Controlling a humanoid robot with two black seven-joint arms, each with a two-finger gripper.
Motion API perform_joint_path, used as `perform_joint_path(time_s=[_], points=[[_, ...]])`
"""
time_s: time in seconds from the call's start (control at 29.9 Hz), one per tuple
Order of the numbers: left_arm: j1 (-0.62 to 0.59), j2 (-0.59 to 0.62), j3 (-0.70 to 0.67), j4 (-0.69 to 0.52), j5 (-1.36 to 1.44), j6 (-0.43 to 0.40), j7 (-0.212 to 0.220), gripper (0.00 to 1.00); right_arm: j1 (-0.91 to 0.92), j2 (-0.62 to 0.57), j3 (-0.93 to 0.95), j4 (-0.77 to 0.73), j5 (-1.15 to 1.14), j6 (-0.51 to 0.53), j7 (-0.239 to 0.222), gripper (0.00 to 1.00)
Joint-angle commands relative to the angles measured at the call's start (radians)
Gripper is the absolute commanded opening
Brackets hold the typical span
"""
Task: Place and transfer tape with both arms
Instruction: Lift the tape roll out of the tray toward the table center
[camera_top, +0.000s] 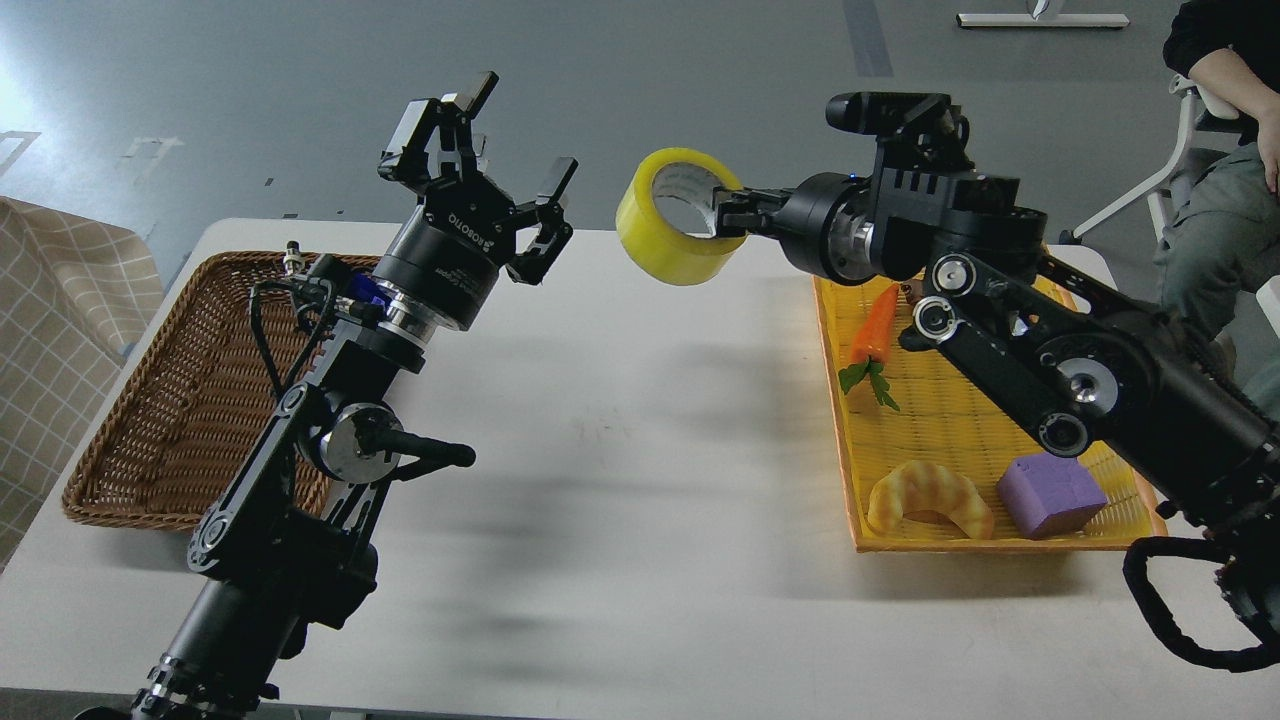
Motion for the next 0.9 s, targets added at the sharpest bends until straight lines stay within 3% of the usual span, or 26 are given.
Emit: perform_joint_path(time_s=[0.0,0.33,0.87], points=[[-0.001,0.000,0.000,0.001,0.000,0.002,0.000,0.98,-0.002,0.056,-0.070,-0.015,-0.001,0.000,0.000,0.04],[-0.004,0.000,-0.005,-0.001,0.001,0.002,0.000,0.98,-0.006,0.101,-0.241,-0.057,-0.003,0.000,-0.009,0.03],[-0.004,0.000,-0.008,-0.001,0.003,0.002,-0.002,0.98,-0.031,0.101,-0.282,-0.094,-0.006,0.000,-0.020,0.03]])
